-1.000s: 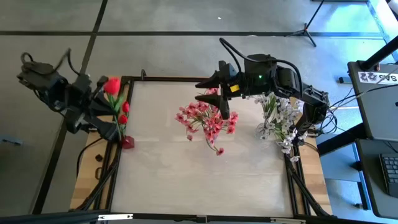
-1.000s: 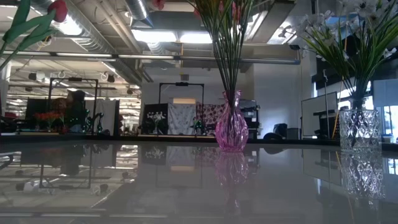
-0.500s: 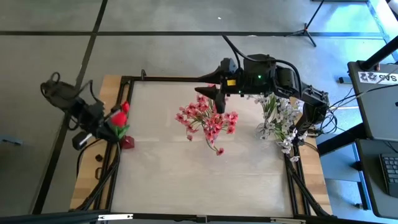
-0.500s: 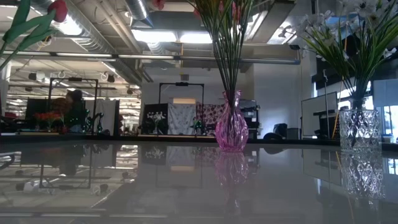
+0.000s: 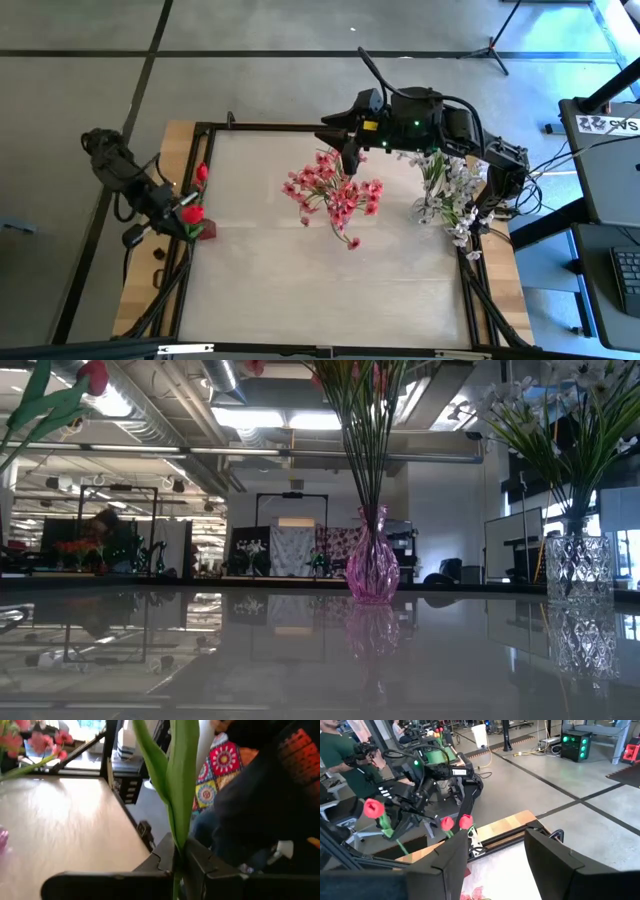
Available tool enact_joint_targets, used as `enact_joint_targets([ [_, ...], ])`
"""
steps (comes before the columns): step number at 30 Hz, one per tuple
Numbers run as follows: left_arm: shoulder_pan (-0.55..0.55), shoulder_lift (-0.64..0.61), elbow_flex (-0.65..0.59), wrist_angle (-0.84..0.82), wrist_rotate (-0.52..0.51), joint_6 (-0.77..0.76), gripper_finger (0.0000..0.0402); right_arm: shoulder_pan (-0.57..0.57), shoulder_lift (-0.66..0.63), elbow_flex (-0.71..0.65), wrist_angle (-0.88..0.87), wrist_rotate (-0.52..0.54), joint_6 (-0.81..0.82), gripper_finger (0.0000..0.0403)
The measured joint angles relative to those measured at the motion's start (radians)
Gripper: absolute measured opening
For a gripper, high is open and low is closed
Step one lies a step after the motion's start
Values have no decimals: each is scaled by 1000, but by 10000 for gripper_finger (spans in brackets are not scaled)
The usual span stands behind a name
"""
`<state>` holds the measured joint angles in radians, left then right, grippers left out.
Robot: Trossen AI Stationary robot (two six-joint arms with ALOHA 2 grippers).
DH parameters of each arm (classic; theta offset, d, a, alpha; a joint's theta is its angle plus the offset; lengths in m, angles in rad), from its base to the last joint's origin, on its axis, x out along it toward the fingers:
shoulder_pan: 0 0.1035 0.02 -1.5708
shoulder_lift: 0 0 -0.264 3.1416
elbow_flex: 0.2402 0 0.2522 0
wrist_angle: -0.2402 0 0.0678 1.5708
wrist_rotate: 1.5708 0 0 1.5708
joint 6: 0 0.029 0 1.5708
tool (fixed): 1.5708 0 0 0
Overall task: Sort flowers into vase by color
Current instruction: Put the red flower into the red vase
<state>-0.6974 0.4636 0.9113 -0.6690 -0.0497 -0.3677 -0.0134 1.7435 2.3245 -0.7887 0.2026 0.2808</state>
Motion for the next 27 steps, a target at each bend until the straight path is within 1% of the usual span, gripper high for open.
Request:
enact_joint_targets([
  [2,-8,-35,11,-61,3,8,10,0,0,0,0,7,8,193],
  [5,-10,-106,17,-106,3,52,9,0,0,0,0,22,10,193],
  [10,-10,-224,17,-125,-4,151,8,0,0,0,-1,25,31,193],
  [13,-10,-273,17,-130,-4,206,8,0,0,0,-2,38,50,193],
  [15,-10,-295,17,-150,-4,240,7,1,0,0,-4,54,55,193],
  [20,-10,-337,17,-248,-11,248,7,1,0,0,-8,60,76,193],
  [24,-10,-355,17,-271,-23,277,8,1,10,0,-11,70,83,193],
  [27,-10,-356,18,-314,-79,289,8,1,18,0,-25,75,103,193],
])
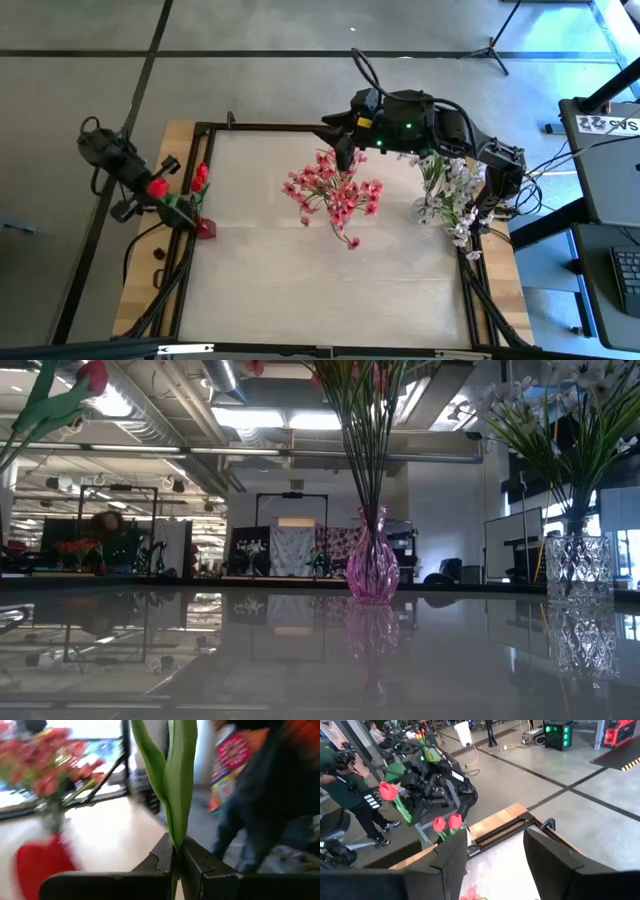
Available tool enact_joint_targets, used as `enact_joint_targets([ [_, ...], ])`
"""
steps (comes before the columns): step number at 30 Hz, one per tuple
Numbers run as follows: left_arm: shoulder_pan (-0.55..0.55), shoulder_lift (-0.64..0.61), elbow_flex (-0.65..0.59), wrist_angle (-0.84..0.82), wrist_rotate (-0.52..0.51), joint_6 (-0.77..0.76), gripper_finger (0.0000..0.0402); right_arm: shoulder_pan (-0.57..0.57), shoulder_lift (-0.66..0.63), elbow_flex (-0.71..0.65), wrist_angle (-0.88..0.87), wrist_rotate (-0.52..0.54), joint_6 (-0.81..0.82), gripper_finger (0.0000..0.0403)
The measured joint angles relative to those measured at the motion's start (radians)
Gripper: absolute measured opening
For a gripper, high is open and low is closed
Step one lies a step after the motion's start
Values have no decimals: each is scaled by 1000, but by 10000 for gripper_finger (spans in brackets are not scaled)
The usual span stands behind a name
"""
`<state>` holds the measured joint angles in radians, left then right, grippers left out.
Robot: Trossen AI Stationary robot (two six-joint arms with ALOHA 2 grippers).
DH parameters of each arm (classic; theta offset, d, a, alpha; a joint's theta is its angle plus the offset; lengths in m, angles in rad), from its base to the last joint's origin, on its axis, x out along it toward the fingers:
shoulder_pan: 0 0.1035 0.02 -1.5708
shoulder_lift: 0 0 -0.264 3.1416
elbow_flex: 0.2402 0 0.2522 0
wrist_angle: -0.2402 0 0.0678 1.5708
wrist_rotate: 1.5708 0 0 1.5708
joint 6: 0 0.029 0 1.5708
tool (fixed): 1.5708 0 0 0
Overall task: Sort flowers into vase by color
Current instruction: Put the red flower into the red vase
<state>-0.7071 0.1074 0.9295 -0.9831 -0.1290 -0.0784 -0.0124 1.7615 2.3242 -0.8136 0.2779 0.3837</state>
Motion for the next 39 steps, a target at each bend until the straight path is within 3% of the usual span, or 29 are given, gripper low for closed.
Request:
enact_joint_targets([
  [8,0,-6,-1,-84,-124,-23,8,-1,30,-1,-7,0,8,193],
  [21,0,-7,-84,-81,-117,-126,9,-1,59,0,-6,1,5,193],
  [28,0,-100,-127,-75,-113,-206,9,-1,59,0,-8,0,5,193],
  [39,27,-103,-187,-59,-91,-260,9,-1,59,0,-53,10,-6,193],
])
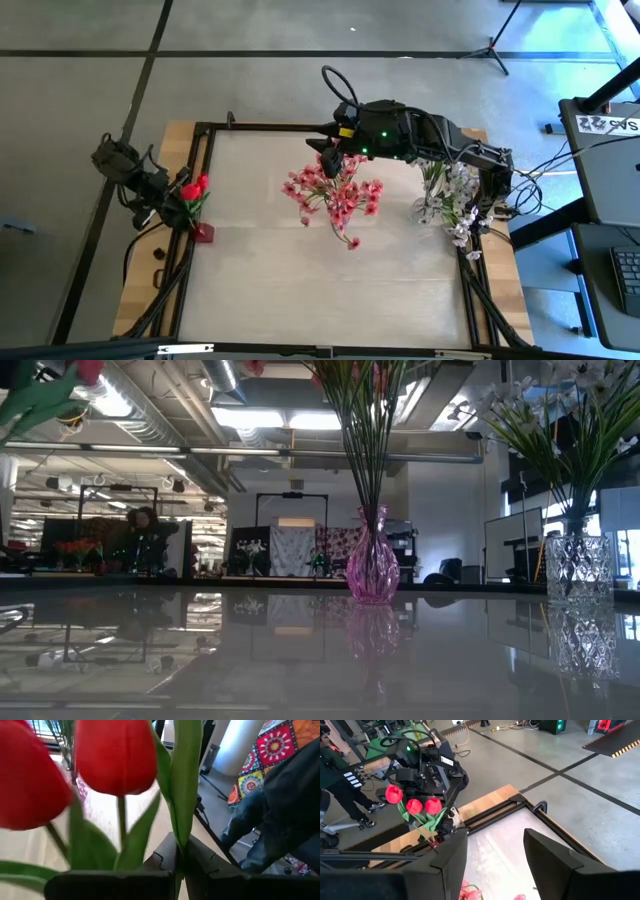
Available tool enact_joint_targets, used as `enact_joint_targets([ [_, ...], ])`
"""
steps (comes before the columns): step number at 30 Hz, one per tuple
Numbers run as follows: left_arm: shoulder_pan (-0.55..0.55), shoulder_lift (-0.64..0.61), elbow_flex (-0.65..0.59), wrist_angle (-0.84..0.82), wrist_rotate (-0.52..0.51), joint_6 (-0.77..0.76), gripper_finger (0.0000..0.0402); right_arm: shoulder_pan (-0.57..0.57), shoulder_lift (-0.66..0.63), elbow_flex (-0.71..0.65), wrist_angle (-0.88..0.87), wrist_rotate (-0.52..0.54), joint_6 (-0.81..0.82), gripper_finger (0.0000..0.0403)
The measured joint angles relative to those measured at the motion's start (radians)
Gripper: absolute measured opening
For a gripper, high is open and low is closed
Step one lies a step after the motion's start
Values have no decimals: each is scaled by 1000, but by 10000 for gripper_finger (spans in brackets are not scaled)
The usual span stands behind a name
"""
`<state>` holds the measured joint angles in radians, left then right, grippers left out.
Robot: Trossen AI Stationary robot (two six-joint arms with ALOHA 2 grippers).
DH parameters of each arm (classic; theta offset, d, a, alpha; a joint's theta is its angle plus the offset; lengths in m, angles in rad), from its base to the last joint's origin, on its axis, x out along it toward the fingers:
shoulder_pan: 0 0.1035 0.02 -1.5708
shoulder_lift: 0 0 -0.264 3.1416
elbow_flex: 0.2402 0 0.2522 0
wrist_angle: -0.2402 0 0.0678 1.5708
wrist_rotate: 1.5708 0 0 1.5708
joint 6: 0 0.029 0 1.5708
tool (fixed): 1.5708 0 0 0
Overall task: Sort flowers into vase by color
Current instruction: Put the red flower into the red vase, then return to Home Position
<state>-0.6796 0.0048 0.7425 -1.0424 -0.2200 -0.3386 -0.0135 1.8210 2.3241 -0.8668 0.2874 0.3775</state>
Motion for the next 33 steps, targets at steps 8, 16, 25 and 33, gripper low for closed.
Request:
enact_joint_targets([
  [8,0,0,1,5,-9,-93,48,0,0,0,-5,0,-18,193],
  [16,0,0,1,1,71,-180,107,0,0,0,-5,0,-18,193],
  [25,0,0,6,-95,171,-312,141,0,0,0,-5,0,-18,193],
  [33,0,1,158,-189,161,-369,142,0,0,0,-3,-2,-46,193],
])
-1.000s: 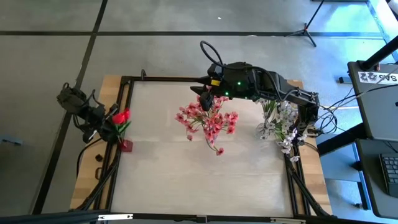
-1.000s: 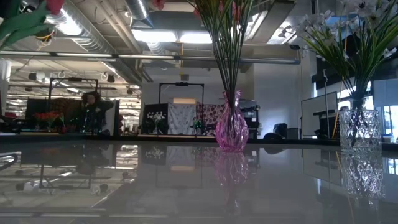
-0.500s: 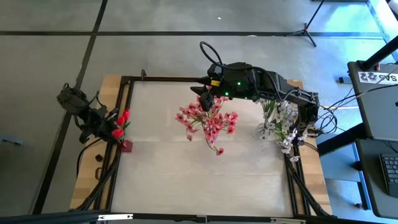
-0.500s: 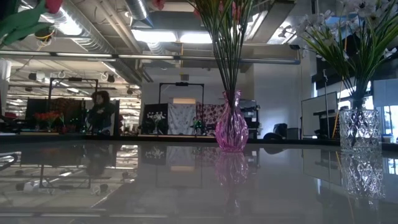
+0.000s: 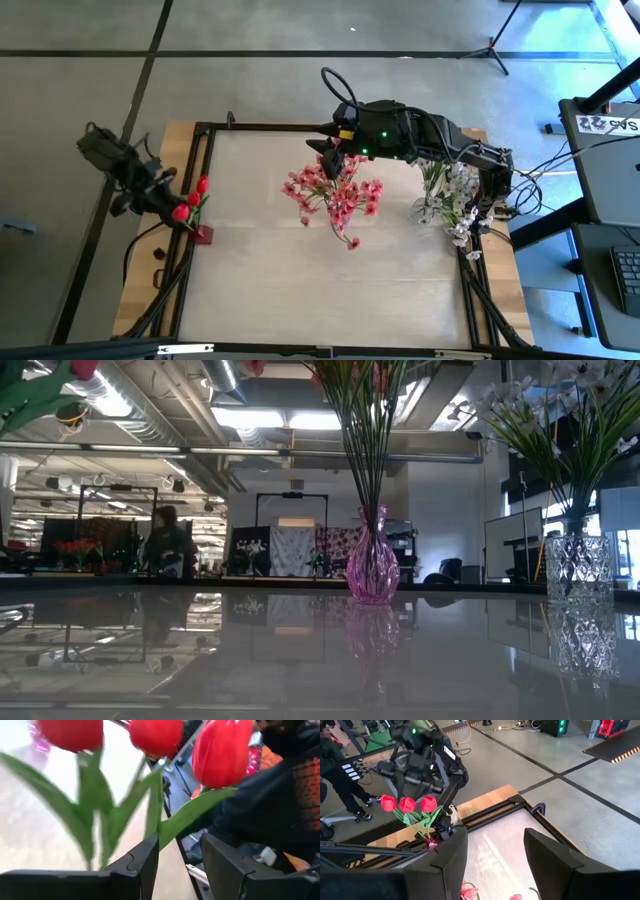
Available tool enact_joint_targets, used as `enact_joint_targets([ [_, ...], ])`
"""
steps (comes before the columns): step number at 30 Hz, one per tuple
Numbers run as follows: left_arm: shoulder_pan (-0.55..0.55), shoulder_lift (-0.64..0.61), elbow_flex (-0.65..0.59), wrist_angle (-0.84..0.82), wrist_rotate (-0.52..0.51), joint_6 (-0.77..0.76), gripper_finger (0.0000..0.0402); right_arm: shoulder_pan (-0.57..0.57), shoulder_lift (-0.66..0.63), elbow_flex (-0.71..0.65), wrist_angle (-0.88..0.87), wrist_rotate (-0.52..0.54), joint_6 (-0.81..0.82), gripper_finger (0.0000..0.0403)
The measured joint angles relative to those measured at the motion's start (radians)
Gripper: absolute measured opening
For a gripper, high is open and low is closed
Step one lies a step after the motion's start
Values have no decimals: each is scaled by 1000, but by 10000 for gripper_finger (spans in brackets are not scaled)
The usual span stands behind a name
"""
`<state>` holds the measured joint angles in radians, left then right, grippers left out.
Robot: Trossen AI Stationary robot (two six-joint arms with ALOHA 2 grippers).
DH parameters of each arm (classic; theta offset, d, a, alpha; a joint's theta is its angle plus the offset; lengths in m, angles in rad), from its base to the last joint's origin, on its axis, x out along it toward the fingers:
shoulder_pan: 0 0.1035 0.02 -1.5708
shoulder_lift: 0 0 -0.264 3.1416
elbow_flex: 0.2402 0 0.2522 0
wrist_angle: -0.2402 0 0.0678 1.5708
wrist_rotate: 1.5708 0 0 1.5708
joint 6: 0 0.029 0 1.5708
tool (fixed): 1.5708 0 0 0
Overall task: Sort flowers into vase by color
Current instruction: Return to Home Position
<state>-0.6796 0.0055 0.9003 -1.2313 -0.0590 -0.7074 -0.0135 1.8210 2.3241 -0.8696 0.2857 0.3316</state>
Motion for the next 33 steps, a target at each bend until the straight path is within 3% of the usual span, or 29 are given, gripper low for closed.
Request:
enact_joint_targets([
  [8,0,1,111,-128,-175,-21,142,0,0,0,5,-9,-26,193],
  [17,0,1,99,-110,-477,103,110,0,0,0,8,-17,-27,193],
  [26,0,2,6,167,-537,240,14,0,0,0,34,-32,-51,193],
  [33,0,2,-78,489,-562,426,2,0,0,0,125,-70,-53,193],
])
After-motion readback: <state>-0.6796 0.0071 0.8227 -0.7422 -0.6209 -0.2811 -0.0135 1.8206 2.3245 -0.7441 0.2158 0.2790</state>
